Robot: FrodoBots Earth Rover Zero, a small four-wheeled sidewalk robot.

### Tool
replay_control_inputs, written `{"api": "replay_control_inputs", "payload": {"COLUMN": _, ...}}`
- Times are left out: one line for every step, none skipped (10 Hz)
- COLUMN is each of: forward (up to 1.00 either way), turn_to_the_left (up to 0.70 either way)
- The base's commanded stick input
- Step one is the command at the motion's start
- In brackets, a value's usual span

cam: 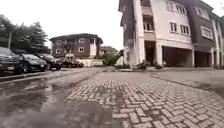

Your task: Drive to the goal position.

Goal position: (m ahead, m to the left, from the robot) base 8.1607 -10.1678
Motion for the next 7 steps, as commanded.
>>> {"api": "replay_control_inputs", "payload": {"forward": 0.7, "turn_to_the_left": -0.35}}
{"api": "replay_control_inputs", "payload": {"forward": 0.7, "turn_to_the_left": -0.35}}
{"api": "replay_control_inputs", "payload": {"forward": 0.7, "turn_to_the_left": -0.35}}
{"api": "replay_control_inputs", "payload": {"forward": 0.7, "turn_to_the_left": -0.35}}
{"api": "replay_control_inputs", "payload": {"forward": 0.7, "turn_to_the_left": -0.35}}
{"api": "replay_control_inputs", "payload": {"forward": 0.7, "turn_to_the_left": -0.35}}
{"api": "replay_control_inputs", "payload": {"forward": 0.7, "turn_to_the_left": -0.35}}
